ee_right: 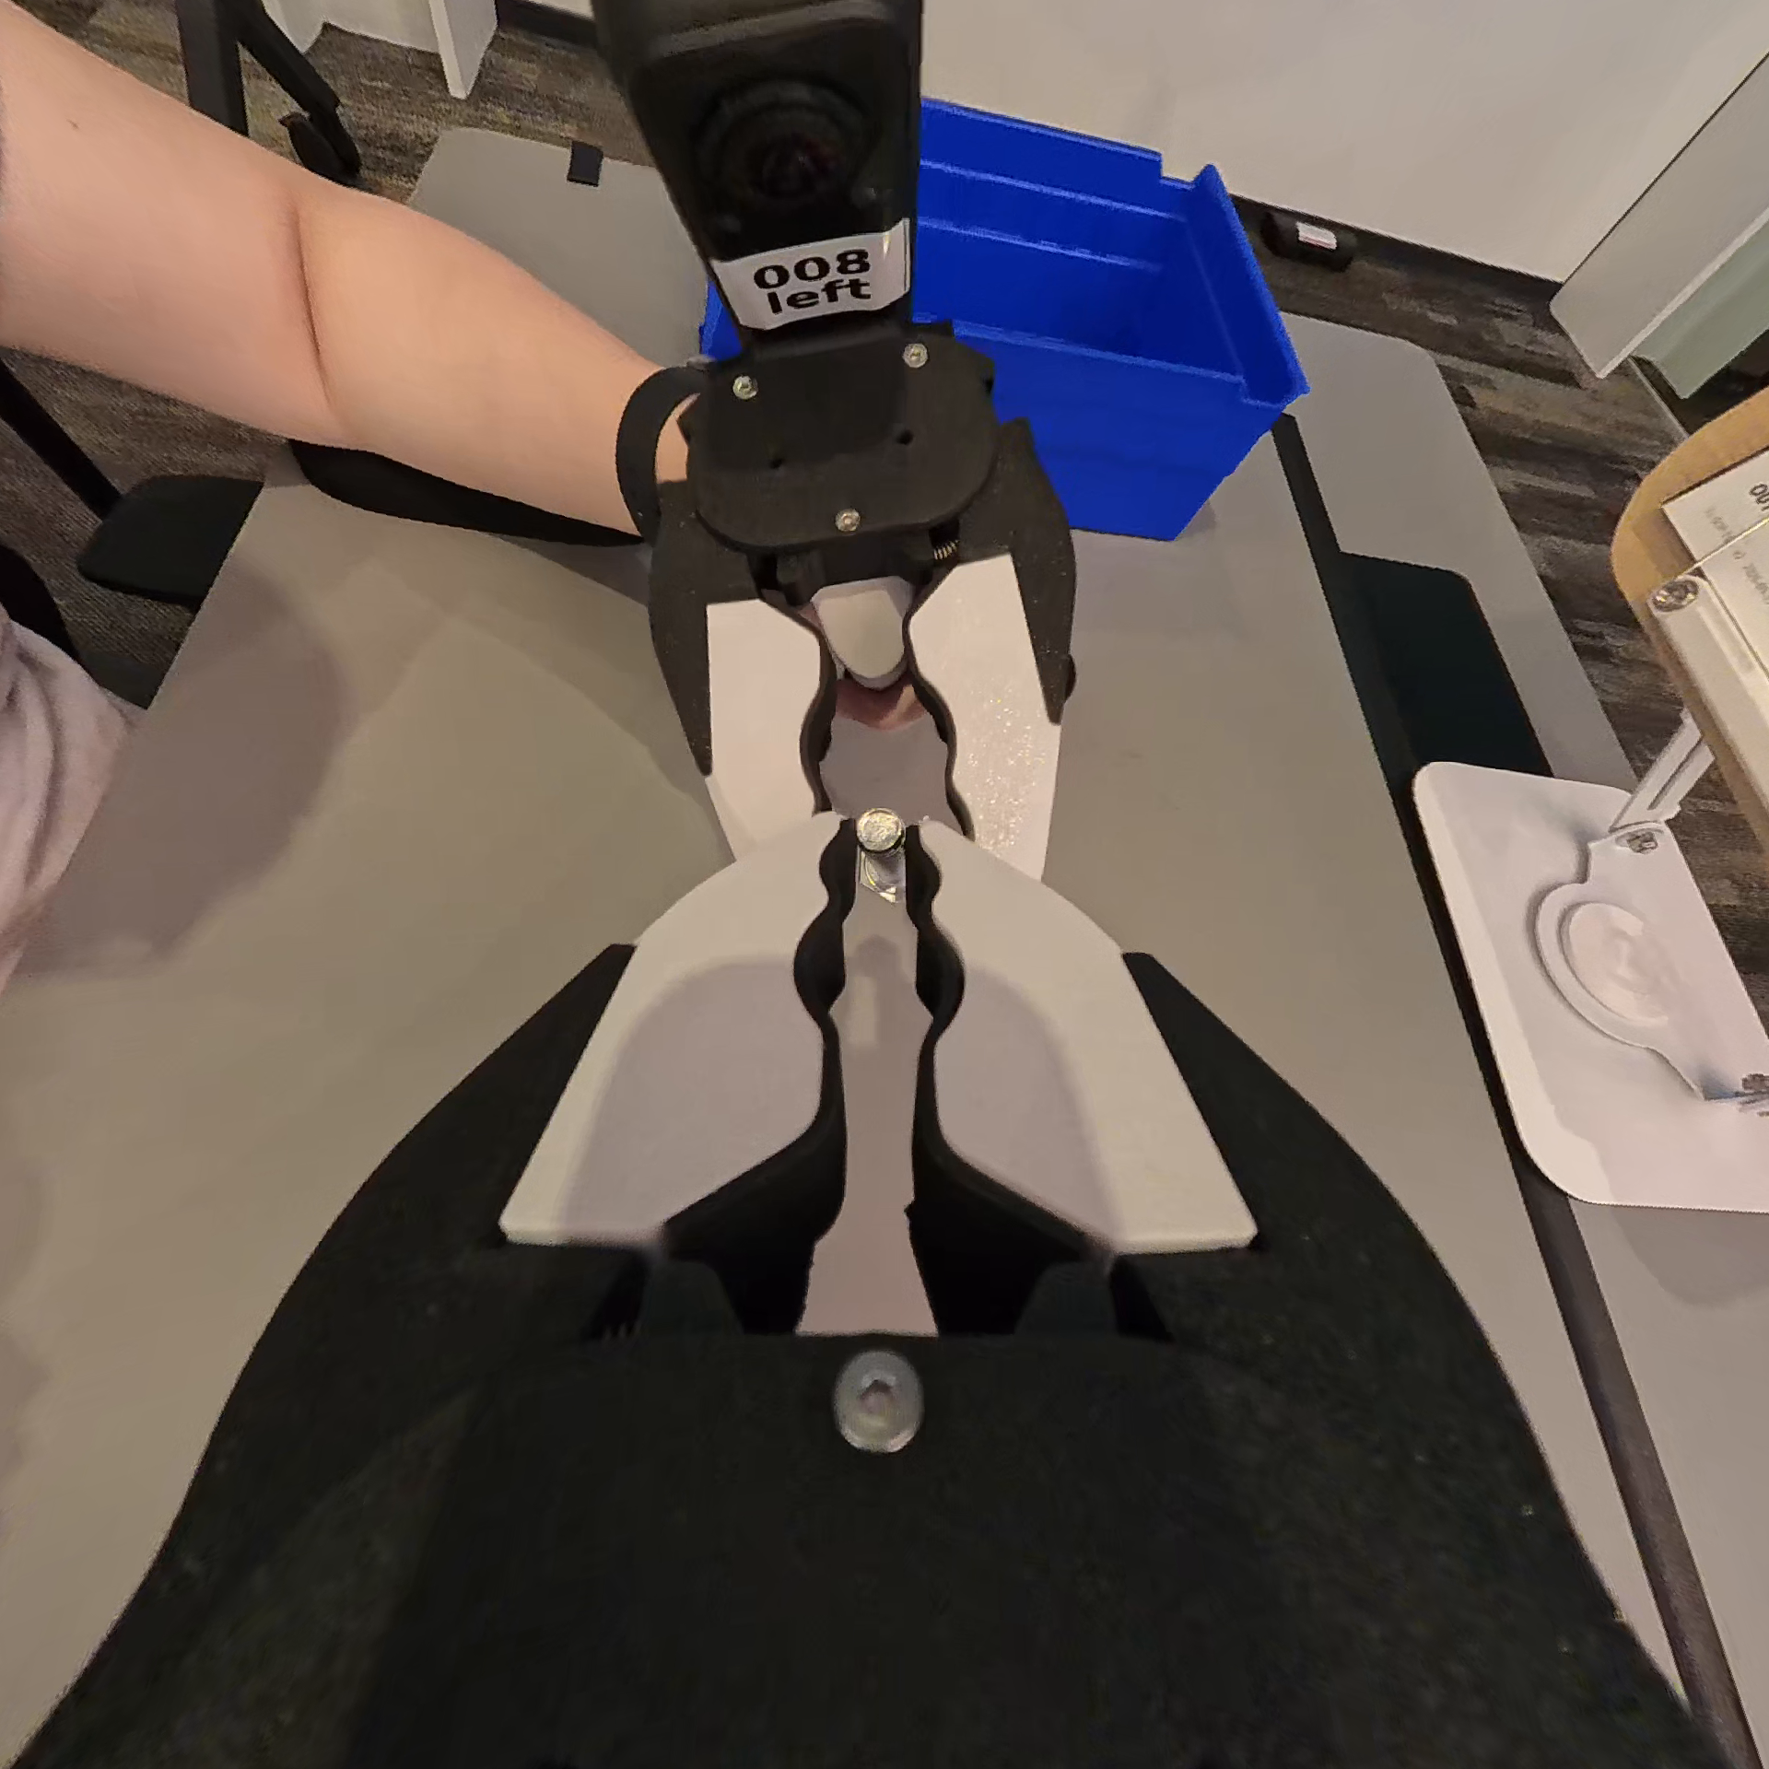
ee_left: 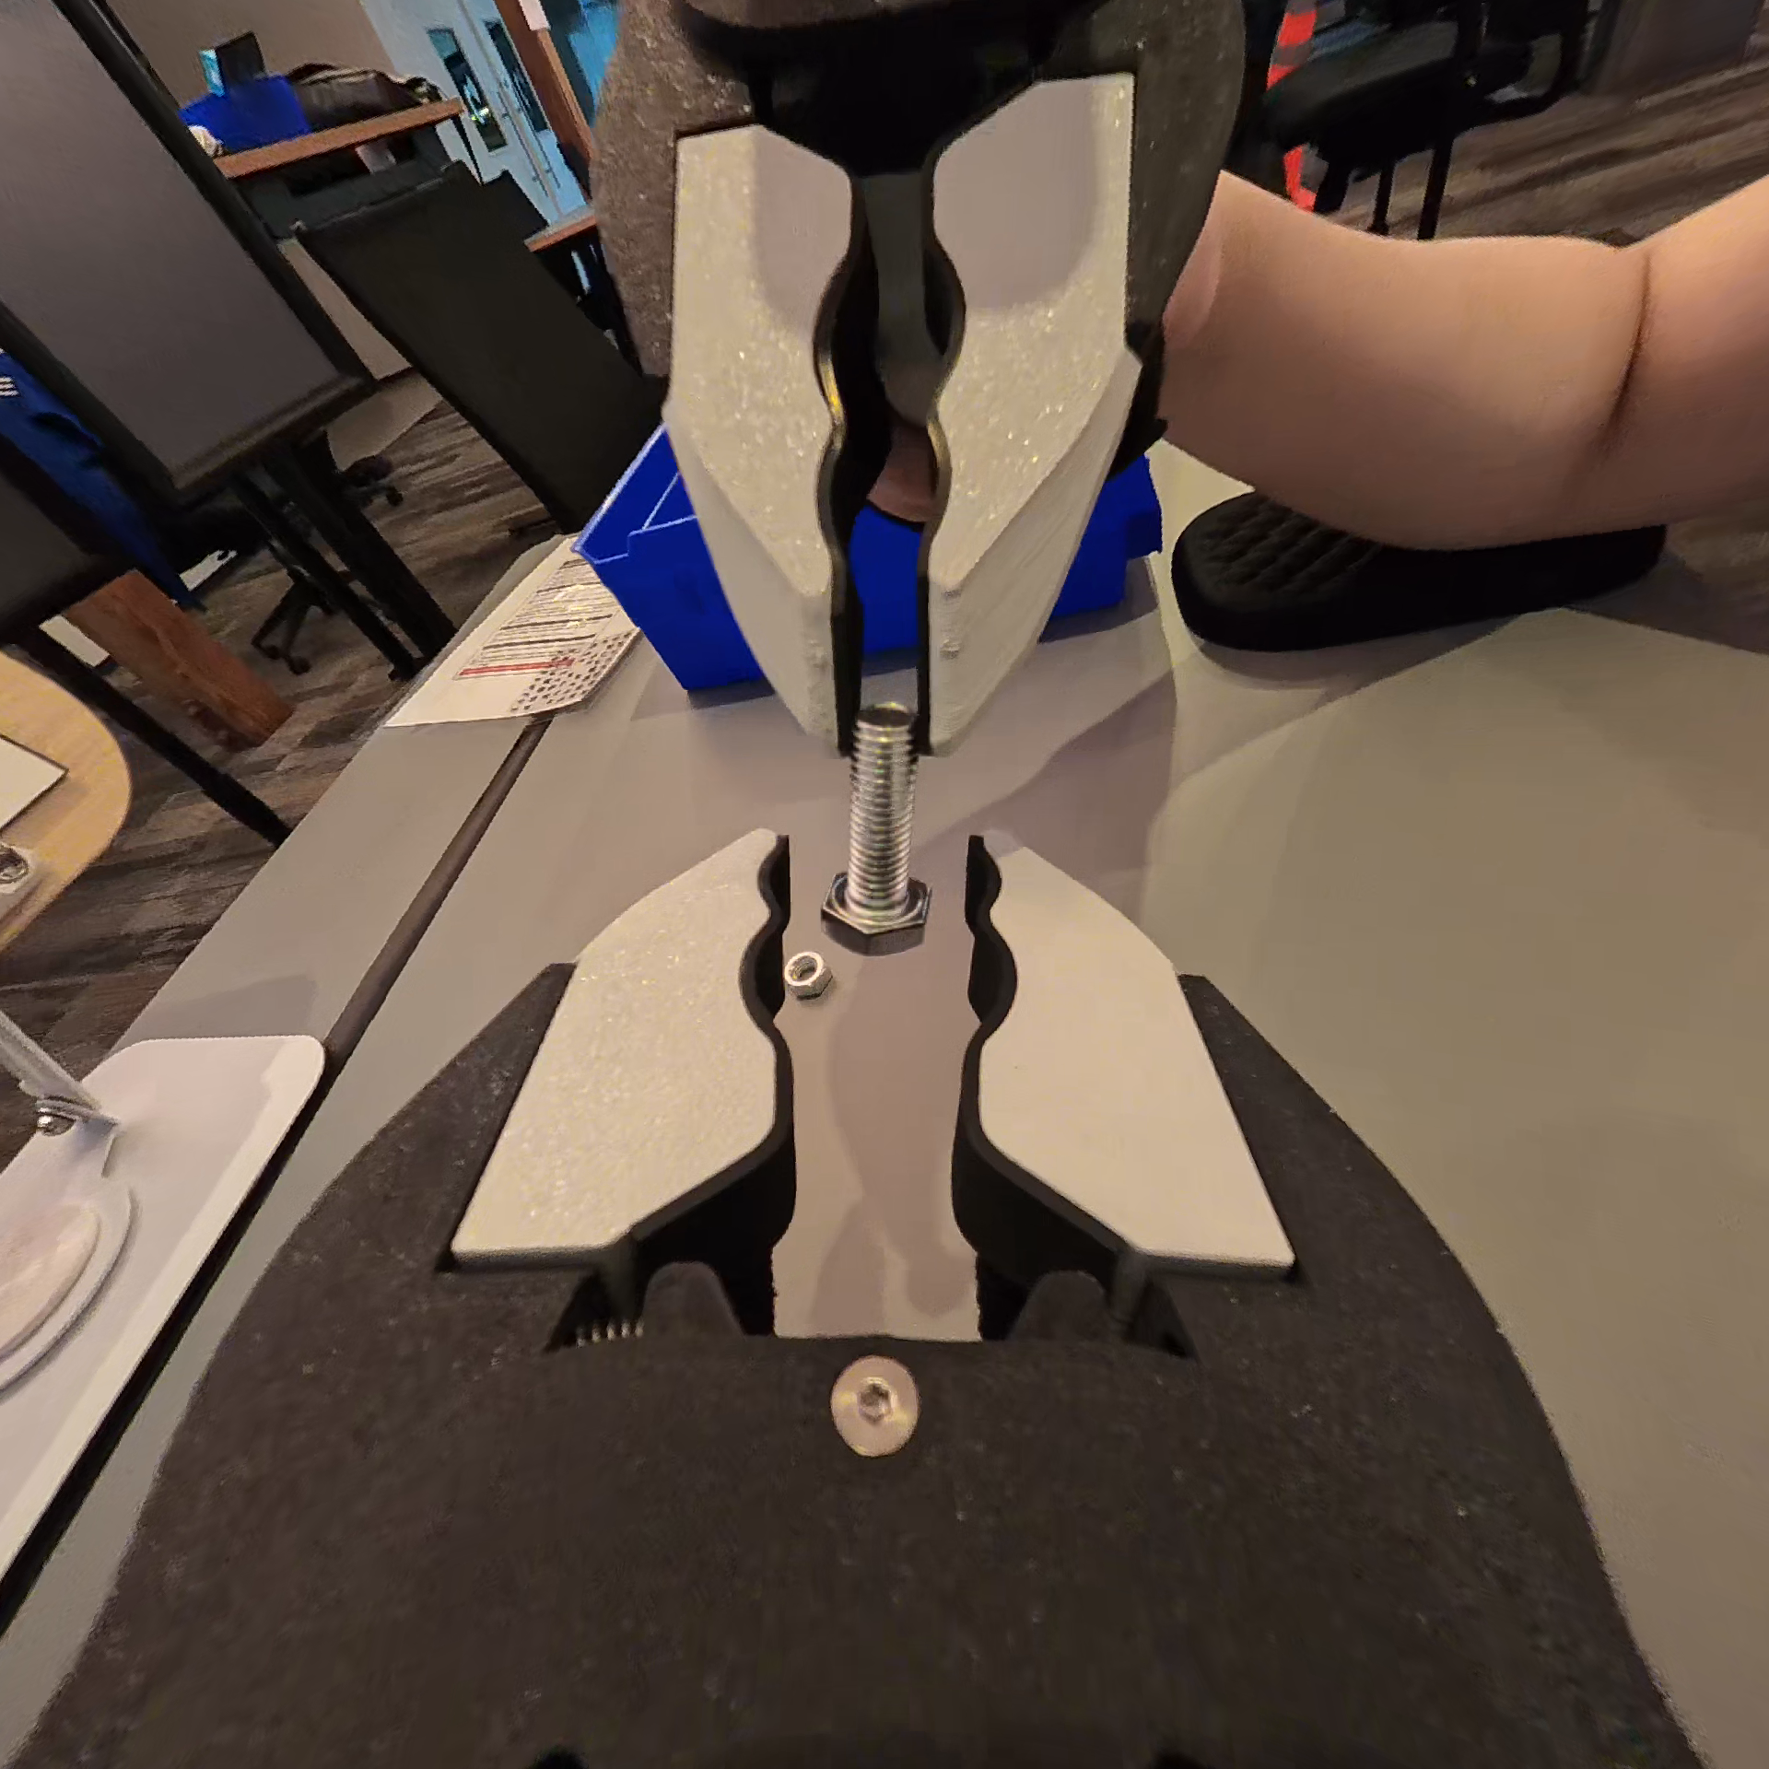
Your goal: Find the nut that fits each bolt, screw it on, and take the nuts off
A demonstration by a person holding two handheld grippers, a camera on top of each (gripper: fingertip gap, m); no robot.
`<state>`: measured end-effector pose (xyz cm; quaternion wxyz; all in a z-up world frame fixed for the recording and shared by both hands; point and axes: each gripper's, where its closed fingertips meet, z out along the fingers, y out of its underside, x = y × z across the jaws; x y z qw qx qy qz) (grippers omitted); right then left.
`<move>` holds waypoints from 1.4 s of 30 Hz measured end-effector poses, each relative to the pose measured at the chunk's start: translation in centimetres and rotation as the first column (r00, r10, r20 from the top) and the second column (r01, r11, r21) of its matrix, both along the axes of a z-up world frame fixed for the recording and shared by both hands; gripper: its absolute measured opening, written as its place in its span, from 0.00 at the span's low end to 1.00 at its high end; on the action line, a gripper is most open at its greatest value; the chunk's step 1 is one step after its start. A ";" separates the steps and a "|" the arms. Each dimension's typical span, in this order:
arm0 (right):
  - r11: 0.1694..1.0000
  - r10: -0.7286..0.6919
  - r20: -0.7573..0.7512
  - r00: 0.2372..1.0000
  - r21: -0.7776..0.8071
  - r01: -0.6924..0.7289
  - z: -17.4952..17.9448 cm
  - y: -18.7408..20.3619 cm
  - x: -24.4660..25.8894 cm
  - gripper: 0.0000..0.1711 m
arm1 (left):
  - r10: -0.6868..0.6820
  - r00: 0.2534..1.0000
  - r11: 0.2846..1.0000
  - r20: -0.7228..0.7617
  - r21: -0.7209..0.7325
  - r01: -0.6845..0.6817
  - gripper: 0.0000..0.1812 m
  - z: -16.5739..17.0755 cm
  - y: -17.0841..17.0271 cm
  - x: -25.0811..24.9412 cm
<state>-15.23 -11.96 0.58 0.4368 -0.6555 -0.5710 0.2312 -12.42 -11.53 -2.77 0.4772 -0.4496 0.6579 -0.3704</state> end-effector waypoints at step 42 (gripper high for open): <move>0.911 -0.246 0.400 0.883 -0.215 0.351 -13.2 6.4 8.9 0.12 | 0.136 0.988 0.989 0.073 -0.076 -0.130 0.08 1.8 4.2 -1.8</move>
